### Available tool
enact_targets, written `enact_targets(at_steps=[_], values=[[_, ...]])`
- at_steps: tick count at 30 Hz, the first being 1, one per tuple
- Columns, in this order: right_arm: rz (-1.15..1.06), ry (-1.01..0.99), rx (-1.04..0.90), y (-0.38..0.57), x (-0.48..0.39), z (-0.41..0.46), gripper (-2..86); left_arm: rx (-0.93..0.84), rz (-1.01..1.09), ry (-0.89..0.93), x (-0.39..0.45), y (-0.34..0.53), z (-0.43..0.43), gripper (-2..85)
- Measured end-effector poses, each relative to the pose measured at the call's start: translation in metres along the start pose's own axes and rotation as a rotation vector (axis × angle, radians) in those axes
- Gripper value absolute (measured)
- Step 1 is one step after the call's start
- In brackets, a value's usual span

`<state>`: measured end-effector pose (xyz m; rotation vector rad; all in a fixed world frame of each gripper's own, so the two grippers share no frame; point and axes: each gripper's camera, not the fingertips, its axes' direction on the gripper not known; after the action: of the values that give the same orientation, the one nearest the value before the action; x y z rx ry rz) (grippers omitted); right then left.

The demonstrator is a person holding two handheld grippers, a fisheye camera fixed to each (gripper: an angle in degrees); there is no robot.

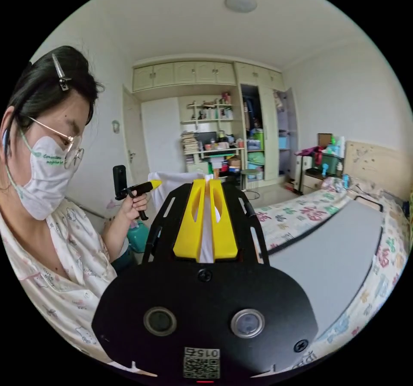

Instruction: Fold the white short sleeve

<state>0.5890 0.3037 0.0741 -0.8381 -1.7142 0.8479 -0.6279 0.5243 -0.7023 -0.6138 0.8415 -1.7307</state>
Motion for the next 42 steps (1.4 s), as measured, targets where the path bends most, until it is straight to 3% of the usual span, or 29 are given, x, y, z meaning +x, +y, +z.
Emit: enact_targets(at_steps=[4, 13, 18, 23, 29, 34, 42], values=[[-0.060, -0.148, -0.045, -0.016, -0.015, 0.153, 0.4, 0.025, -0.065, -0.232, -0.011, 0.044, -0.089, 3.3], [0.030, -0.288, -0.413, 0.046, -0.038, 0.423, 0.2, -0.102, -0.348, -0.425, -0.037, 0.192, -0.158, 2.6], [0.100, -0.325, -0.592, 0.100, -0.034, 0.500, 0.2, -0.187, -0.484, -0.257, -0.046, 0.265, -0.159, 2.2], [0.121, -0.312, -0.667, 0.119, -0.028, 0.559, 0.2, -0.222, -0.494, -0.215, -0.048, 0.283, -0.151, 2.1], [0.130, -0.247, -0.795, 0.142, -0.022, 0.668, 0.2, -0.259, -0.652, -0.305, -0.091, 0.325, -0.135, 2.4], [0.048, -0.173, -0.984, 0.181, -0.033, 0.784, 0.3, -0.327, -0.825, -0.485, -0.132, 0.380, -0.117, 2.7], [-0.011, -0.084, -1.073, 0.200, -0.037, 0.861, 0.7, -0.340, -0.916, -0.571, -0.145, 0.396, -0.092, 3.5]])
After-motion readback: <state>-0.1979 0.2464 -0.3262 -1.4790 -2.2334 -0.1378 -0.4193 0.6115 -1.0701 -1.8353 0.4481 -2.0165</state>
